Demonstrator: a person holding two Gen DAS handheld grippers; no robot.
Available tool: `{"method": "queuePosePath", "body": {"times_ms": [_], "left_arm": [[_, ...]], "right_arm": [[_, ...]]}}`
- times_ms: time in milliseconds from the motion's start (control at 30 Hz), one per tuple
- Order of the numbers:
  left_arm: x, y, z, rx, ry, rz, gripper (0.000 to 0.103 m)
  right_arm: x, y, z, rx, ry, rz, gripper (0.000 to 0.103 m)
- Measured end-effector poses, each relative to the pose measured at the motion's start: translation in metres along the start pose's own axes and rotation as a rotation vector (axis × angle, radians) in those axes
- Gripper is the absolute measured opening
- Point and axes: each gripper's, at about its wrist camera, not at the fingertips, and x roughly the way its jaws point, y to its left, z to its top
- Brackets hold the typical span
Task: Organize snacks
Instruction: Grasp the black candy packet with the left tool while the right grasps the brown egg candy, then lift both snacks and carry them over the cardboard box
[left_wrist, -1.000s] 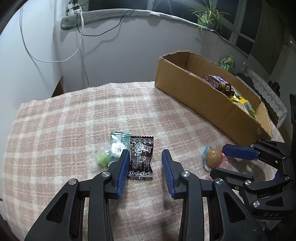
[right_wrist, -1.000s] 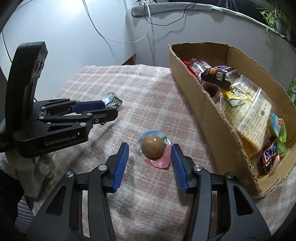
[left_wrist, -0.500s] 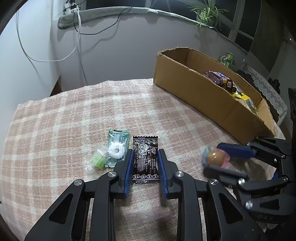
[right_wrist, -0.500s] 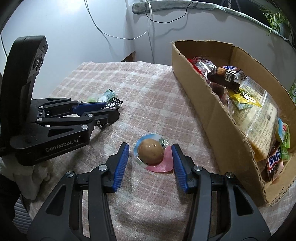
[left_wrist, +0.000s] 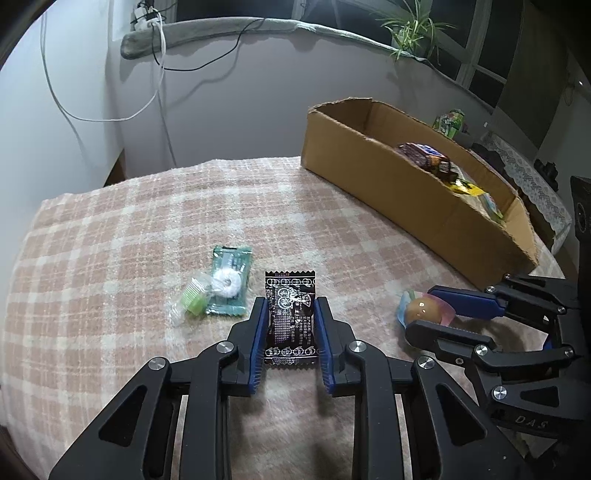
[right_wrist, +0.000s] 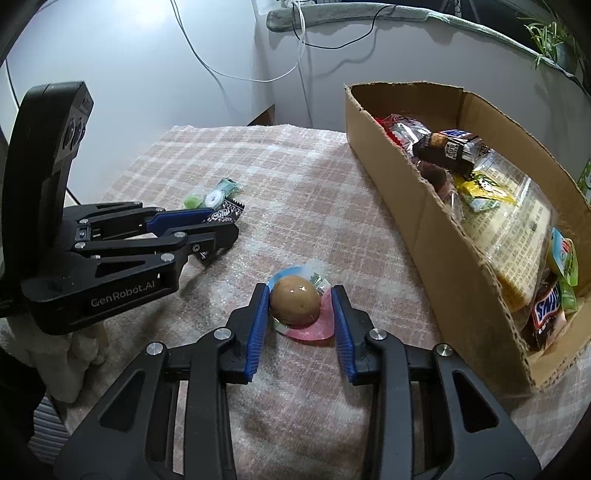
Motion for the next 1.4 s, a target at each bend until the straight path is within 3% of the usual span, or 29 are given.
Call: {"method": "queuePosePath", "body": {"times_ms": [767, 1400], "left_arm": [[-0.062, -0.054, 0.008, 0.044, -0.14, -0.005, 0.023], [-0.058, -0.093, 0.034, 0.084, -0.18, -0.052, 0.023]], "right_arm": [[-0.082, -0.012, -0.015, 0.009, -0.112, 0.022, 0.035], [-0.135, -0.064, -0.01, 0.06, -0.199, -0.036, 0.035]]}}
